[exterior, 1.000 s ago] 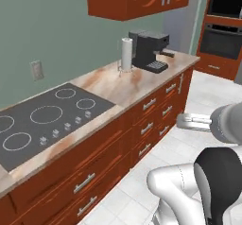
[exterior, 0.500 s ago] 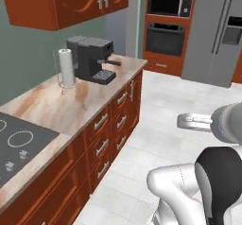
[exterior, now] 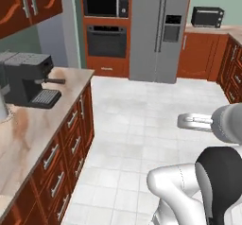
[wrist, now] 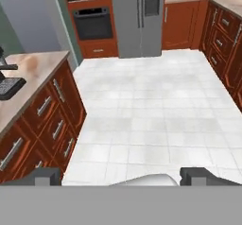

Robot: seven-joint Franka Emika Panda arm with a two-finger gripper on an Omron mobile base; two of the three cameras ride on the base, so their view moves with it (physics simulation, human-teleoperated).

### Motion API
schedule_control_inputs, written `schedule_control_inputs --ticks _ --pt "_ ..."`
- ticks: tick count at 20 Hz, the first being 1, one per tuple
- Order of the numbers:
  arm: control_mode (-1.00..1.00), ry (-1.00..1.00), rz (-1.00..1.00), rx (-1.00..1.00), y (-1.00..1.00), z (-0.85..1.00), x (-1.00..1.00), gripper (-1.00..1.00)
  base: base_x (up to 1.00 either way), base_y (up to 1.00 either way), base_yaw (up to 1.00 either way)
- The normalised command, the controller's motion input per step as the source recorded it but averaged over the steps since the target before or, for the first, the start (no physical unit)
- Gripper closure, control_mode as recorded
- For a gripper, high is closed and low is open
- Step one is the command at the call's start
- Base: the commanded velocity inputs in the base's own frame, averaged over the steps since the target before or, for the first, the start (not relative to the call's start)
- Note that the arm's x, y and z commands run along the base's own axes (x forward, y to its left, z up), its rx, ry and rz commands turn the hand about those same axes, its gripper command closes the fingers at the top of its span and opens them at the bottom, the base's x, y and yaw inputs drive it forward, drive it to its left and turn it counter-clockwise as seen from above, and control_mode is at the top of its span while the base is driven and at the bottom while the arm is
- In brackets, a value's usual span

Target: Close all open cabinet doors.

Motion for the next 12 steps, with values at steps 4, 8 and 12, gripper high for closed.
schedule_control_inputs --ticks 4,8,12 --pt "1.00 0.00 0.00 0.00 0.00 0.00 0.00 -1.00 0.58 -0.37 -0.49" --pt "1.00 0.00 0.00 0.00 0.00 0.00 0.00 -1.00 0.70 -0.28 -0.45" --pt "1.00 0.00 0.00 0.00 0.00 0.00 0.00 -1.00 0.85 -0.20 -0.38"
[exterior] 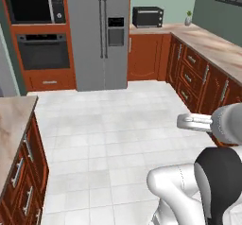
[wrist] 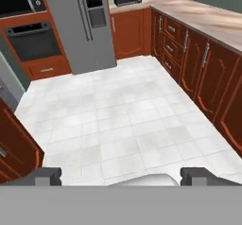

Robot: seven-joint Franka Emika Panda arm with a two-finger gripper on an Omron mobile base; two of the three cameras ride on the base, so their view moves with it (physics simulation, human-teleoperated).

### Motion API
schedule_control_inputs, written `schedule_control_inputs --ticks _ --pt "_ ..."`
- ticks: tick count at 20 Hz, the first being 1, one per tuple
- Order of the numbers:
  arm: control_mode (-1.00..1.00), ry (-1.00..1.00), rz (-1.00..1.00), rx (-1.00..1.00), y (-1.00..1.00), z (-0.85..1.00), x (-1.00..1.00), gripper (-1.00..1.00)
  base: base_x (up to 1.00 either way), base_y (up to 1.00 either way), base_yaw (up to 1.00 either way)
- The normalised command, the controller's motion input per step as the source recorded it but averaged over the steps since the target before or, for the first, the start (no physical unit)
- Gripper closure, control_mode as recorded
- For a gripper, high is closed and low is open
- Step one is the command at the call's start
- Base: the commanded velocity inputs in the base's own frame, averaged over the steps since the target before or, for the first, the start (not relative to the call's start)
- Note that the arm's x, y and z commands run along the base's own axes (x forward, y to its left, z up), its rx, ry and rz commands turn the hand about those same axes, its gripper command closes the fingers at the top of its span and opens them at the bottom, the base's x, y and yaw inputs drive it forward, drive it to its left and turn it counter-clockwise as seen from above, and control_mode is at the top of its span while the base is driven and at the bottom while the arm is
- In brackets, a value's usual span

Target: Close all open cabinet doors.

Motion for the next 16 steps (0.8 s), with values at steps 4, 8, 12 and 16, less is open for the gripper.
schedule_control_inputs --ticks 4,8,12,16 --pt "1.00 0.00 0.00 0.00 0.00 0.00 0.00 -1.00 0.95 -0.23 -0.30" --pt "1.00 0.00 0.00 0.00 0.00 0.00 0.00 -1.00 0.98 -0.27 -0.23" --pt "1.00 0.00 0.00 0.00 0.00 0.00 0.00 -1.00 0.98 -0.30 -0.18" --pt "1.00 0.00 0.00 0.00 0.00 0.00 0.00 -1.00 0.88 -0.39 -0.09"
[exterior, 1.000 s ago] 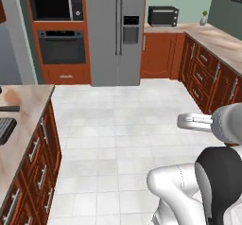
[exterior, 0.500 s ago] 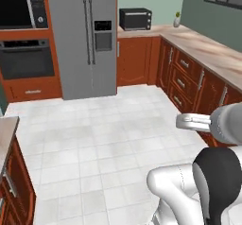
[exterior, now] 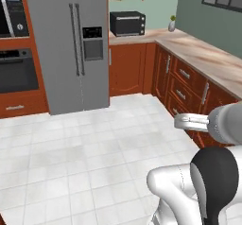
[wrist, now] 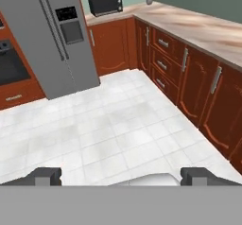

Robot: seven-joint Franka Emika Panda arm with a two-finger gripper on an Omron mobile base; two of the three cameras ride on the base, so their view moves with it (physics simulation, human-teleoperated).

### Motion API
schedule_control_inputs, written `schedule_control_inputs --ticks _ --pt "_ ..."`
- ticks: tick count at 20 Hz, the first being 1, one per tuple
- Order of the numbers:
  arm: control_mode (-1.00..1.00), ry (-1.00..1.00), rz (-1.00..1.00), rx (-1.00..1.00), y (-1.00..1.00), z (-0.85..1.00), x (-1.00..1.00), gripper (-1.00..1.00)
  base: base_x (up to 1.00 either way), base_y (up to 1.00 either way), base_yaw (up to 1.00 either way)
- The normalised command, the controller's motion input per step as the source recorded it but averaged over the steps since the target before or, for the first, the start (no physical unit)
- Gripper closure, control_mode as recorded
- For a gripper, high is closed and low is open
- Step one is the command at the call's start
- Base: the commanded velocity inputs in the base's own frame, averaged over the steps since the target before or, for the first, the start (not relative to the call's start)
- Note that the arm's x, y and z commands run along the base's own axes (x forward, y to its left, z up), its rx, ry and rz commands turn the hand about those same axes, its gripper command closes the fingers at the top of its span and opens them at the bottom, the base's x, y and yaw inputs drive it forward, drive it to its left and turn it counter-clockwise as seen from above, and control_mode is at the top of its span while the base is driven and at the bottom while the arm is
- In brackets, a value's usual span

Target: Close all open cabinet doors.

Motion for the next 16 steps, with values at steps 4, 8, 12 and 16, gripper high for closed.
schedule_control_inputs --ticks 4,8,12,16 --pt "1.00 0.00 0.00 0.00 0.00 0.00 0.00 -1.00 0.79 -0.48 -0.01" --pt "1.00 0.00 0.00 0.00 0.00 0.00 0.00 -1.00 0.75 -0.47 0.00" --pt "1.00 0.00 0.00 0.00 0.00 0.00 0.00 -1.00 0.77 -0.48 0.01" --pt "1.00 0.00 0.00 0.00 0.00 0.00 0.00 -1.00 0.85 -0.35 0.00"
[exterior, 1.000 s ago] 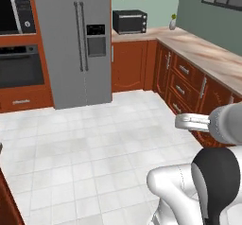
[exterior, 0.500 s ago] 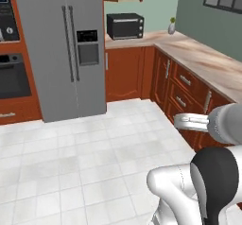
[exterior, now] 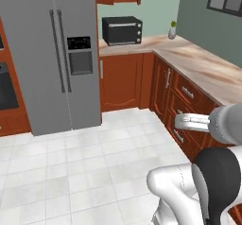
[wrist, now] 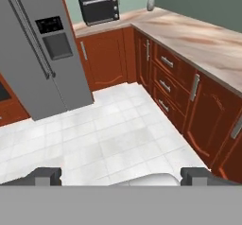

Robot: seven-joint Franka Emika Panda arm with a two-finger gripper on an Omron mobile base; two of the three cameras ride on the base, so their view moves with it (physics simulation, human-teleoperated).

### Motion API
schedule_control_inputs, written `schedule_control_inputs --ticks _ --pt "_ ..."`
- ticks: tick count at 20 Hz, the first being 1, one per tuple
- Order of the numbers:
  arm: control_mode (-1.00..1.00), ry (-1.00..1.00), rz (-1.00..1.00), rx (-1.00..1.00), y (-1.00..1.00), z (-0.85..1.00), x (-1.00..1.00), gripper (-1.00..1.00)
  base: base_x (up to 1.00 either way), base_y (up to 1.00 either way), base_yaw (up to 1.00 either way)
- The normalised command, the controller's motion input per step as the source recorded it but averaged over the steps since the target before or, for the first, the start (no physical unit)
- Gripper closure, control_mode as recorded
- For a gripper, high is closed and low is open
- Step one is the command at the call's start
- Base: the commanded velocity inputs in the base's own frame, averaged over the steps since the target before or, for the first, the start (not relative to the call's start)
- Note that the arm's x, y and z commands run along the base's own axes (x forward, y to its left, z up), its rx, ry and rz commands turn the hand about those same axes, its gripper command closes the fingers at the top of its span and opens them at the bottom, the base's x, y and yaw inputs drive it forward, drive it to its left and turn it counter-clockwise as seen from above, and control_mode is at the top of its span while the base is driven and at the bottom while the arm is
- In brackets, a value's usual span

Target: Close all open cabinet doors.

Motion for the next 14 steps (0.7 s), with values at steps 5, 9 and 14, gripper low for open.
schedule_control_inputs --ticks 5,9,14 --pt "1.00 0.00 0.00 0.00 0.00 0.00 0.00 -1.00 0.93 -0.30 0.00" --pt "1.00 0.00 0.00 0.00 0.00 0.00 0.00 -1.00 0.93 -0.29 0.00" --pt "1.00 0.00 0.00 0.00 0.00 0.00 0.00 -1.00 0.93 -0.30 0.00"
